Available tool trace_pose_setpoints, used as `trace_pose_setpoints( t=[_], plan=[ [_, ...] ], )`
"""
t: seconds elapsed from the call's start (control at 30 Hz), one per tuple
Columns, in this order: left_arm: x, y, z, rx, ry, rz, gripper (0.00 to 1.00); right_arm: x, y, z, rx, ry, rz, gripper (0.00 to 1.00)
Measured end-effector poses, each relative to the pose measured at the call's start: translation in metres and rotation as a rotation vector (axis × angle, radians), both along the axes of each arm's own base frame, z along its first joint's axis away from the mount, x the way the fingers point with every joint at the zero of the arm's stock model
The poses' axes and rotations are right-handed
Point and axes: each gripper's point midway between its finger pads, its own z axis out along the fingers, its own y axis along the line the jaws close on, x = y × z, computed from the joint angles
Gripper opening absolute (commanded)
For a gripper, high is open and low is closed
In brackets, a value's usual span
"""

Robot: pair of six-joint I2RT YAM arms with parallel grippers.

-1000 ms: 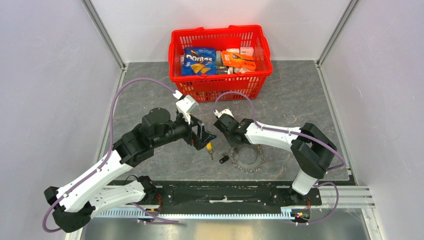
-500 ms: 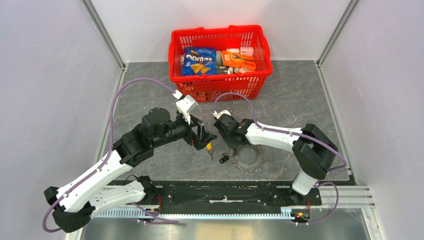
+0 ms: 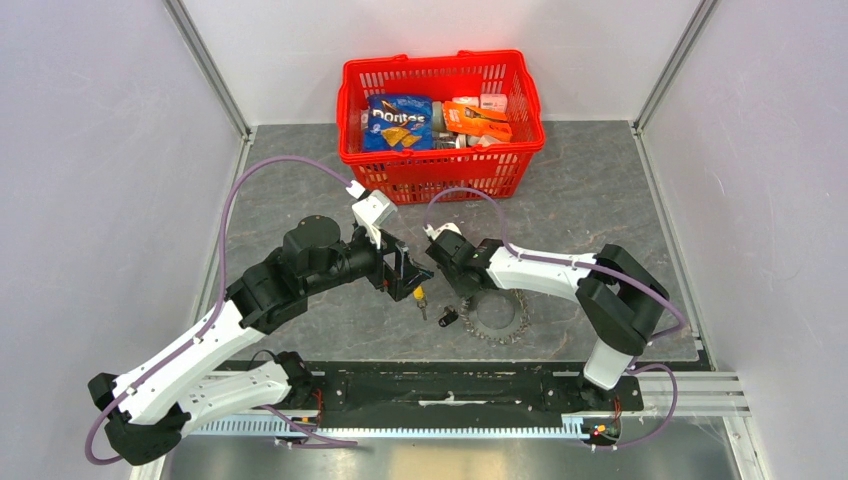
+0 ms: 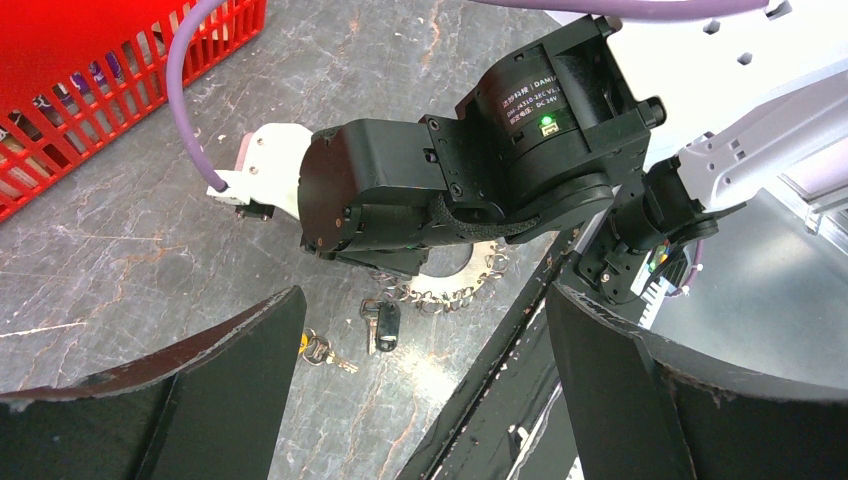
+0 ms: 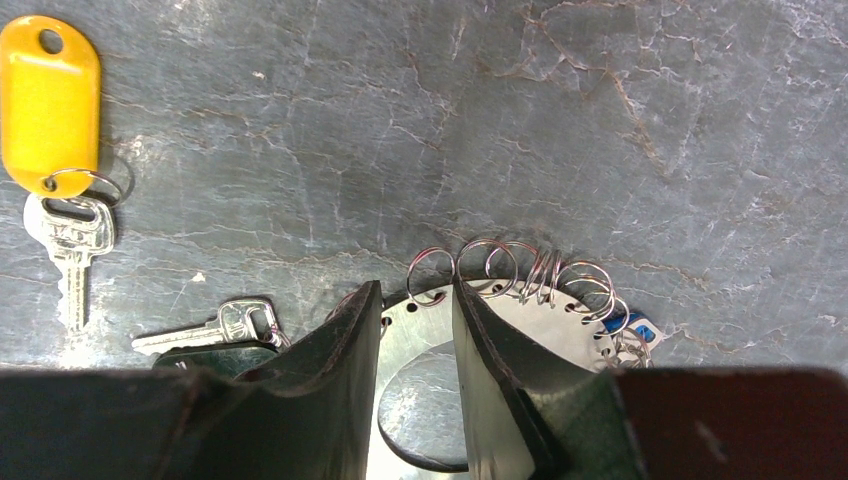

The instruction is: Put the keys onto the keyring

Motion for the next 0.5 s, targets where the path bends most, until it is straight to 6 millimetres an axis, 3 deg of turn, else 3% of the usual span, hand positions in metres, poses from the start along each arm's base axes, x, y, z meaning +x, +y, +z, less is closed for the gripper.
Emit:
trace_pose_setpoints(
  t=[0.5],
  plan=[
    [-0.0003, 0.0002, 0.0006, -0.002, -0.001, 0.000, 0.96, 0.0019, -0.0037, -0.0039, -0.025, -0.007, -0.009, 0.35]
  ],
)
